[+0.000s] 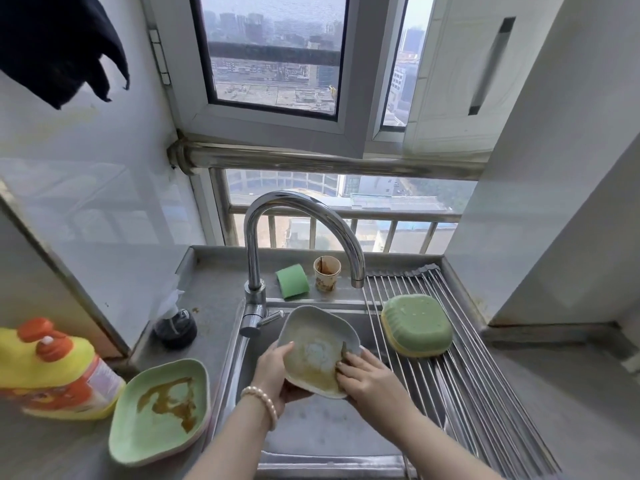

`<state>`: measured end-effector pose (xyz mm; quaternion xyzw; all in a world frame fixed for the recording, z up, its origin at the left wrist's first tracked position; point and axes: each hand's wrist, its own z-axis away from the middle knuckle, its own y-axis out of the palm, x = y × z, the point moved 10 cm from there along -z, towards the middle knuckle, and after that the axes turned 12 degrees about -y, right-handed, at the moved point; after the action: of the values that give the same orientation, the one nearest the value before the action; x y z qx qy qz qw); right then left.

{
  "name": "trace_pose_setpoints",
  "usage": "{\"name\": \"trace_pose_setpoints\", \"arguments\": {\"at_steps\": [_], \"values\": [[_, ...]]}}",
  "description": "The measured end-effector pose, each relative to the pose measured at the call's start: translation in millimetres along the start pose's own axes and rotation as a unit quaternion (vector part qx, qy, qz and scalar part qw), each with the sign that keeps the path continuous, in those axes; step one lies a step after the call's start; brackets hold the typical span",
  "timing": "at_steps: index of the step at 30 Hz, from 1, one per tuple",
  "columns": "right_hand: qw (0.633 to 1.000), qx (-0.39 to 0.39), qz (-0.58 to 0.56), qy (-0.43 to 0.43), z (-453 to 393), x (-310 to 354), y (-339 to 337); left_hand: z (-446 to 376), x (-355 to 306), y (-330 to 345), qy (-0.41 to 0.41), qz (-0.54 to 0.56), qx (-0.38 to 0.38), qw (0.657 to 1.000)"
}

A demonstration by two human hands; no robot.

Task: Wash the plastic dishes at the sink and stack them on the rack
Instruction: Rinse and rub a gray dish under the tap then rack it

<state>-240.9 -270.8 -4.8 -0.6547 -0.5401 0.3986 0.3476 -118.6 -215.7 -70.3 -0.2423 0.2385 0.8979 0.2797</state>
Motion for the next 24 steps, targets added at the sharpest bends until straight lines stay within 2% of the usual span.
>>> {"name": "trace_pose_setpoints", "arguments": {"at_steps": [2,7,9,12,13,15,17,18,22,24], "values": [[0.999,0.022,0.039,0.015,-5,-2,0,0,7,5,-0.017,0.033,0.028,0.999],[0.984,-0.053,-0.102,0.135,-40,18,-8,5,10,28,0.060,0.165,0.068,0.982],[0.969,-0.080,-0.167,0.163,-44,24,-5,5,7,26,0.074,0.174,0.044,0.981],[0.970,-0.102,-0.191,0.114,-26,17,-3,5,-10,7,0.092,0.119,-0.014,0.989],[0.979,-0.081,-0.166,0.090,-19,11,-2,4,-15,0,0.092,0.097,-0.024,0.991],[0.995,0.013,-0.078,0.053,-5,-2,10,1,-17,-4,0.078,0.061,-0.025,0.995],[0.992,0.098,-0.025,0.079,0,-14,21,1,-9,0,0.053,0.061,-0.005,0.997],[0.990,0.101,-0.018,0.098,-1,-15,22,1,-5,4,0.045,0.082,0.009,0.996],[0.986,0.002,-0.124,0.111,-29,18,11,8,12,27,0.012,0.201,0.081,0.976],[0.977,-0.023,-0.173,0.122,-37,30,9,12,13,31,-0.004,0.225,0.086,0.971]]}}
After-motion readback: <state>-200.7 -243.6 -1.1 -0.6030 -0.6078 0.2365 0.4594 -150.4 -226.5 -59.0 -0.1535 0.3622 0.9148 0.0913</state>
